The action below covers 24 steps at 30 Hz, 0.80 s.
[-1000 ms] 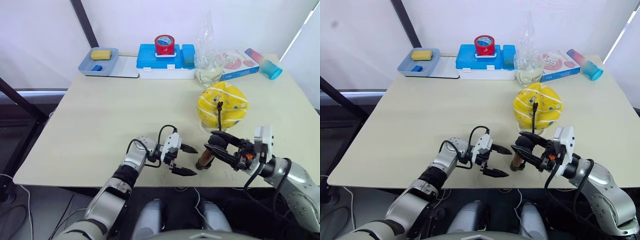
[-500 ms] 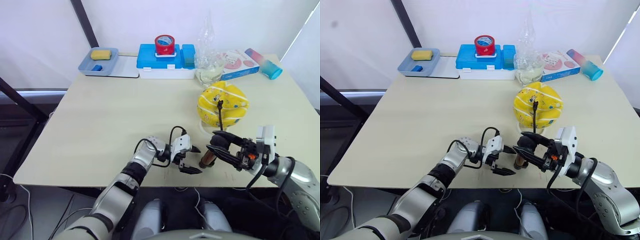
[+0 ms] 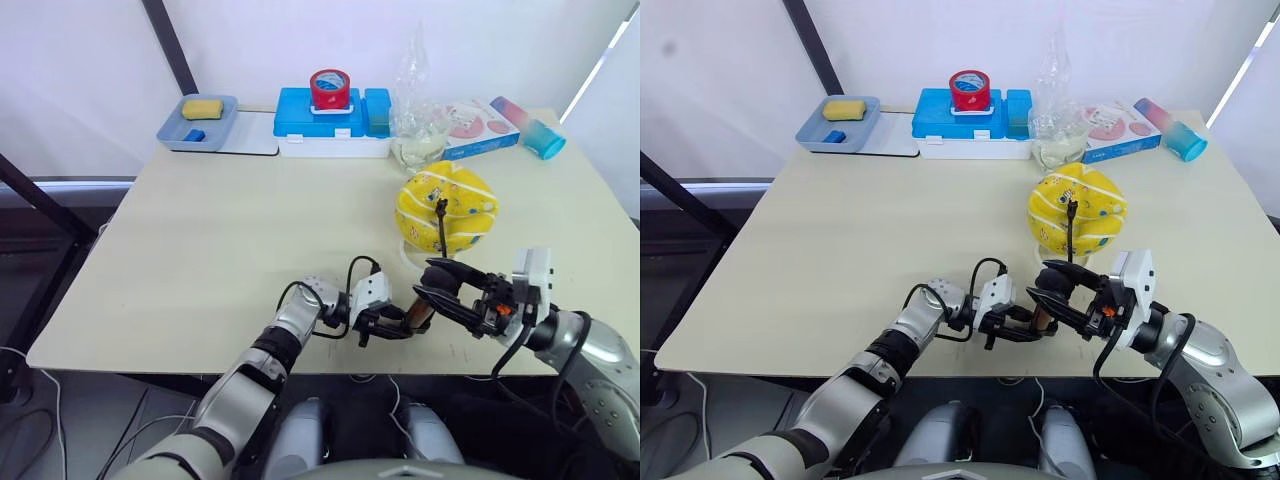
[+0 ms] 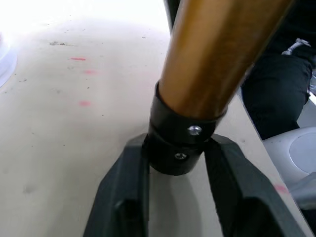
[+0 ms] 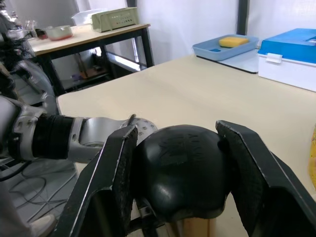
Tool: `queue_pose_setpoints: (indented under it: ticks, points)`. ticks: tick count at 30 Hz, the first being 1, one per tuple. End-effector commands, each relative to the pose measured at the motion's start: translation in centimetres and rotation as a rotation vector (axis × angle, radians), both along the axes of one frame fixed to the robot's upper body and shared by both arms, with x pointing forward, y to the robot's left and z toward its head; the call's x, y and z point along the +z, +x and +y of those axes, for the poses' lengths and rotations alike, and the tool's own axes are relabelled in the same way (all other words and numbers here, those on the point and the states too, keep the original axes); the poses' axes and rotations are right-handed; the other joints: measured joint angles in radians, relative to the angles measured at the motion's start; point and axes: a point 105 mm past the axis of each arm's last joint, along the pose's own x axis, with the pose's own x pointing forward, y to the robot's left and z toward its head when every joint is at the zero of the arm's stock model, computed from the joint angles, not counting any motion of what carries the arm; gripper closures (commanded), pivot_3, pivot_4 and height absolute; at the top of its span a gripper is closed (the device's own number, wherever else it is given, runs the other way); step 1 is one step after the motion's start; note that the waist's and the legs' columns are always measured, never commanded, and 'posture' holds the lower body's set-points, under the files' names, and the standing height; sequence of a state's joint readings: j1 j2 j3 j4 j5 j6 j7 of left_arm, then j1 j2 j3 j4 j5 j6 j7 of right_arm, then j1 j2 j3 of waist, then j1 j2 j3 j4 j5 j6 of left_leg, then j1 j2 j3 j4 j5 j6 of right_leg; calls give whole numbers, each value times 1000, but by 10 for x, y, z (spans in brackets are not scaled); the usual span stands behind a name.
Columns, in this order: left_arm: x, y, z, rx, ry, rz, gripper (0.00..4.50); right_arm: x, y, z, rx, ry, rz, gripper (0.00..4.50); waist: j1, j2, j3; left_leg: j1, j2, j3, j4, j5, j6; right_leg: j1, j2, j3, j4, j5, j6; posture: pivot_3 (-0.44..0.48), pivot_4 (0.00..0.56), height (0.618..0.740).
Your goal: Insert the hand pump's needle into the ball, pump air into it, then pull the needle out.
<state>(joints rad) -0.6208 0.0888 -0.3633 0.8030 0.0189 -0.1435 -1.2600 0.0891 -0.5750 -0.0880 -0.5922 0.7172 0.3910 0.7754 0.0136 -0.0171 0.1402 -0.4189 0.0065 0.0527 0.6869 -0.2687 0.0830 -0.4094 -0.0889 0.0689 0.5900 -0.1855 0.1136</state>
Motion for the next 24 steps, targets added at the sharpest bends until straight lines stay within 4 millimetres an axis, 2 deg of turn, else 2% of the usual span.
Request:
queue_pose_setpoints:
  ticks: [1, 9, 16, 24]
  points:
    - [12, 3, -9, 5, -63, -22, 3373, 14, -5, 1, 16, -9, -64, 2496, 0, 0, 0, 0, 0, 0, 0, 0, 0, 0, 0, 0, 0, 0, 0, 0, 150, 729]
    - [11, -7, -16, -63, -66, -26, 3377, 24, -11, -9, 0, -2, -39, 2496, 0, 0, 0, 0, 0, -1, 0, 0, 0, 0, 0, -1, 0, 0, 0, 0, 150, 729]
    - [9, -21, -26, -177, -56, -35, 3397, 28, -23, -27, -22, -10, -18, 2496, 1, 0, 0, -2, 0, -2, 0, 0, 0, 0, -1, -2, 0, 0, 0, 0, 150, 729]
    - [3, -30, -36, -265, -24, -38, 3406, 37, -30, -40, -48, -4, -48, 2496, 1, 0, 0, -3, -1, -2, 0, 0, 0, 0, -1, -2, 0, 0, 0, 0, 150, 729]
